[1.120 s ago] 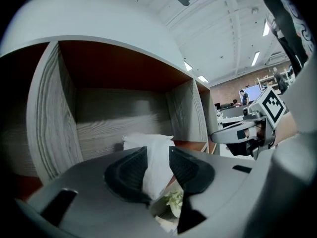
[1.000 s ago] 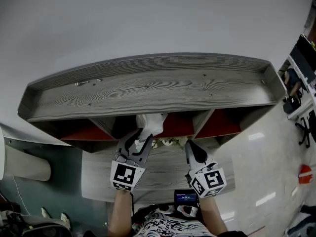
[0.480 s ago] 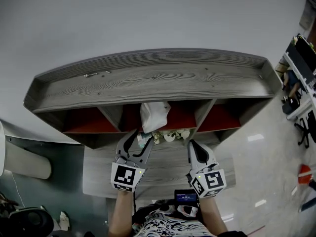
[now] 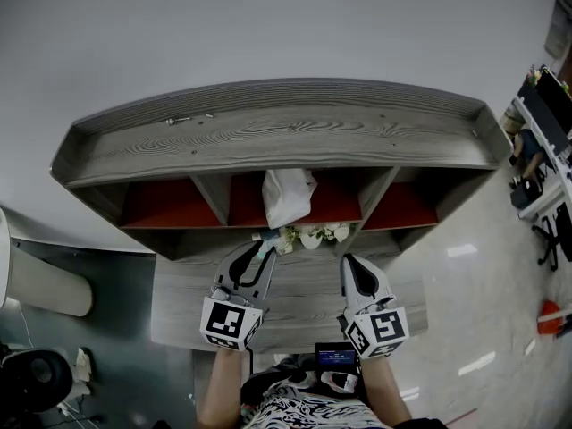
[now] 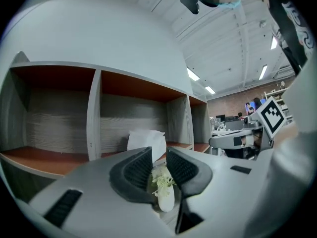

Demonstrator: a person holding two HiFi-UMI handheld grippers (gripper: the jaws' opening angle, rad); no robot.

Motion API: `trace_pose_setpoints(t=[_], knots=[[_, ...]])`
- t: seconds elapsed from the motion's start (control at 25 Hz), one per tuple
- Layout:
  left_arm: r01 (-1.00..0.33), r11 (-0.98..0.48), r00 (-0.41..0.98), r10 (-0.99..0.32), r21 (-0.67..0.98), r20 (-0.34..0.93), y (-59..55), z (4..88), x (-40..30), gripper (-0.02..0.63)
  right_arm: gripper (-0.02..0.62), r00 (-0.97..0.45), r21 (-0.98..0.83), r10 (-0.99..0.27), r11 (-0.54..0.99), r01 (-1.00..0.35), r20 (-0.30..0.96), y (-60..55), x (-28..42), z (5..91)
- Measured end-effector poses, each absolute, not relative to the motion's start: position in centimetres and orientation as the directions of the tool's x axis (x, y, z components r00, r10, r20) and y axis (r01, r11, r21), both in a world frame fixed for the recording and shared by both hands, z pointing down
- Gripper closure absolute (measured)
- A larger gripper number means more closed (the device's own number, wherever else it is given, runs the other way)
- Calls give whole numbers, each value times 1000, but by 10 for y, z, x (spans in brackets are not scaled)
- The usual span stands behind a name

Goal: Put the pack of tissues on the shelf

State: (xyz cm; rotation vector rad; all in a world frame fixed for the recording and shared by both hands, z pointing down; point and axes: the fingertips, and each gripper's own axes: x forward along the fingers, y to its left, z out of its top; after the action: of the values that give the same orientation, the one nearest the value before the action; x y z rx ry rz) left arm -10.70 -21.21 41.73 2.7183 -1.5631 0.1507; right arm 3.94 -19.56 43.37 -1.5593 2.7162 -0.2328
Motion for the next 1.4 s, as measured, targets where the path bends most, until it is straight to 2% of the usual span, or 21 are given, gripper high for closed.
trace_pose_setpoints(t=[0.08,0.24,1.4], knots=[[-865,-500,495,-863,-37,96,-210,420,-109,555,593,-505,-128,-860,494,-860,78,-193,38,436],[-859,-511,507,-854,-8,119,-206,426,-108,584,594,-496,-136,-864,482,-865,90,-190,39,441],[-850,-526,521,-844,-5,128,-203,425,-101,590,594,-504,-124,-859,492,-861,87,-184,42,439]])
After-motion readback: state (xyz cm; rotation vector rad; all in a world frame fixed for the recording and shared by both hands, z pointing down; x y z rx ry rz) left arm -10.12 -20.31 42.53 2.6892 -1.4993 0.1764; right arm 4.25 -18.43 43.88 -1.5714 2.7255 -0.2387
